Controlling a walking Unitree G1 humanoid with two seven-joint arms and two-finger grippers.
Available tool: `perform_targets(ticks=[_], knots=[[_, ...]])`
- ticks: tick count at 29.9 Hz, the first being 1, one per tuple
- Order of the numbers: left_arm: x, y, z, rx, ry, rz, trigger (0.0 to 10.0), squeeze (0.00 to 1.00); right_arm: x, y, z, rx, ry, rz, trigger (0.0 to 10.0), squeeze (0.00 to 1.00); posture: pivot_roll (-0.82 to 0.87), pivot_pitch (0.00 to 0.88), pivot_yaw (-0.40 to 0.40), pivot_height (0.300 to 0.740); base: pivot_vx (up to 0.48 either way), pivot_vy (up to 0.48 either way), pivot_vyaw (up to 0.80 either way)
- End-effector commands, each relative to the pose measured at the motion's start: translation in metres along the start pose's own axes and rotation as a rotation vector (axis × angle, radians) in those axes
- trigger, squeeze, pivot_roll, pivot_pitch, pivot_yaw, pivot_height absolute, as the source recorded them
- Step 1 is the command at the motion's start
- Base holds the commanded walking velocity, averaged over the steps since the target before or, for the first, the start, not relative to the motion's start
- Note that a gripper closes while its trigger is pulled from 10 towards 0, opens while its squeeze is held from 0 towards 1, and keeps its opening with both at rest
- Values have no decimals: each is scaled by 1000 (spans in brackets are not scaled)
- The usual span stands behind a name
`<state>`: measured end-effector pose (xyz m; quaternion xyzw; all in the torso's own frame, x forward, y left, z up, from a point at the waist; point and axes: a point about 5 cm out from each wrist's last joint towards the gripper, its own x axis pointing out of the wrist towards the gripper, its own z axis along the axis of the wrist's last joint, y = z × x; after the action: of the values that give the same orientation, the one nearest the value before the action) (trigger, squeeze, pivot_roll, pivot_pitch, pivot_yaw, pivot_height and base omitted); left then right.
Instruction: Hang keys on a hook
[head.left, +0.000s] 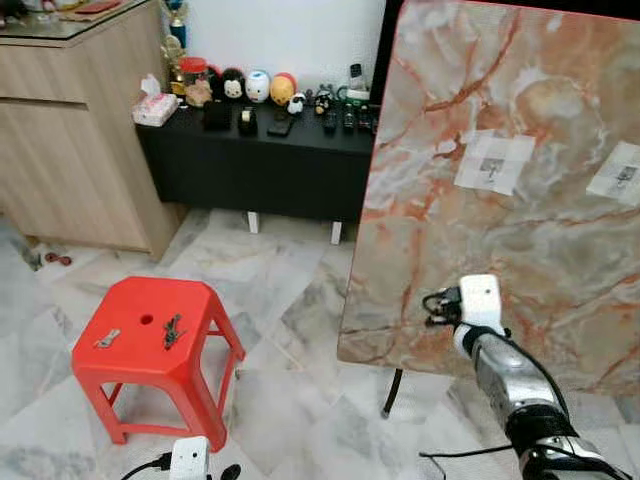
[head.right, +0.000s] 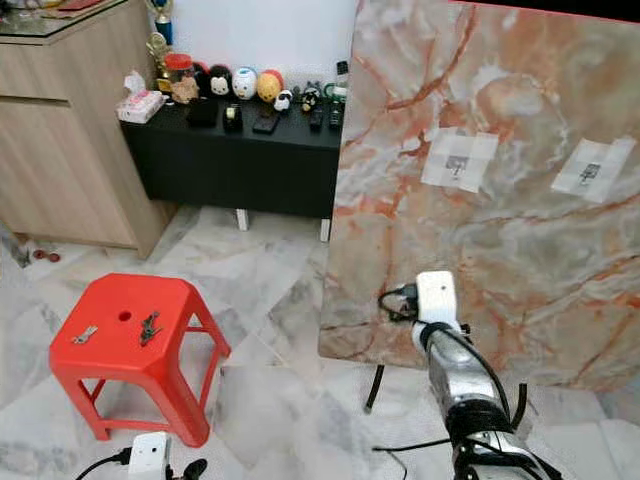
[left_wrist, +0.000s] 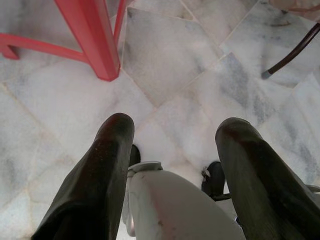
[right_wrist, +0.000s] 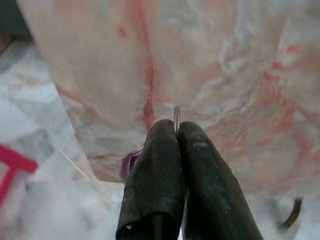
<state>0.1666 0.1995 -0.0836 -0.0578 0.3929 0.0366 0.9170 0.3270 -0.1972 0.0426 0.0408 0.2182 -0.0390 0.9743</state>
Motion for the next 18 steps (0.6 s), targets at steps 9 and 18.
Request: perform_targets(ticks=[9, 18], knots=[[-3, 3, -8, 11, 40, 4, 10000, 0, -8, -7, 34, -120, -253, -256, 10000, 0, 58, 0, -111, 740, 0, 0, 0], [-2, 2, -8, 7, 38, 3, 10000, 0, -15, -15, 55, -274, -399, -399, 10000, 0, 52, 0, -108, 740, 0, 0, 0]])
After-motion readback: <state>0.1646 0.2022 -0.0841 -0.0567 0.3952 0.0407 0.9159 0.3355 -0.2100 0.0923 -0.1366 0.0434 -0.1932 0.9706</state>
